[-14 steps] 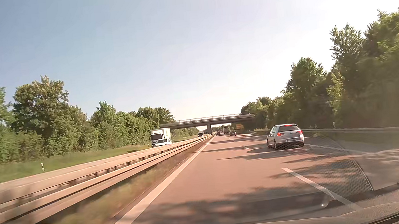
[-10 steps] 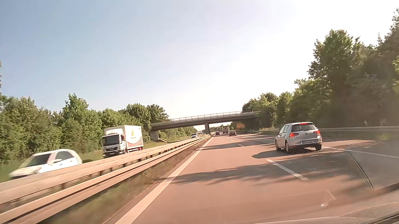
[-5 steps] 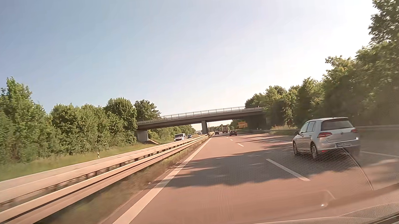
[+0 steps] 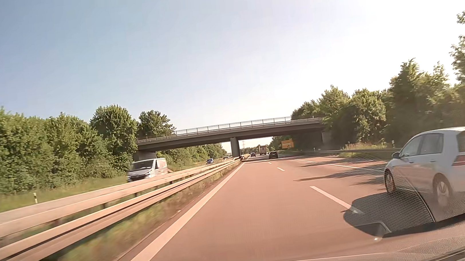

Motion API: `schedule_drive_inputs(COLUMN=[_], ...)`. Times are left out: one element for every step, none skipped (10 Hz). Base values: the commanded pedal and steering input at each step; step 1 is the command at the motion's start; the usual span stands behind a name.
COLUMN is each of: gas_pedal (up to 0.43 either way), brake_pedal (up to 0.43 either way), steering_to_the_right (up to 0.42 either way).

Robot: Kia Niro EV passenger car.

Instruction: Follow the waypoints while adhering to traffic rules and regulations

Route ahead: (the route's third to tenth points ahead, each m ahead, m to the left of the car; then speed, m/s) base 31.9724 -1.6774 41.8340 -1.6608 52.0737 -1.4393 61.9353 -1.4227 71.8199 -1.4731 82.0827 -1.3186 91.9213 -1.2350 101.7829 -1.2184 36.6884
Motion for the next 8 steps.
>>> schedule_drive_inputs(gas_pedal=[0.441, 0.441, 0.441, 0.429, 0.409, 0.390, 0.358, 0.350], brake_pedal=[0.012, 0.012, 0.012, 0.012, 0.012, 0.012, 0.012, 0.012], steering_to_the_right=[-0.003, -0.003, -0.003, -0.003, -0.003, -0.003, -0.003, -0.002])
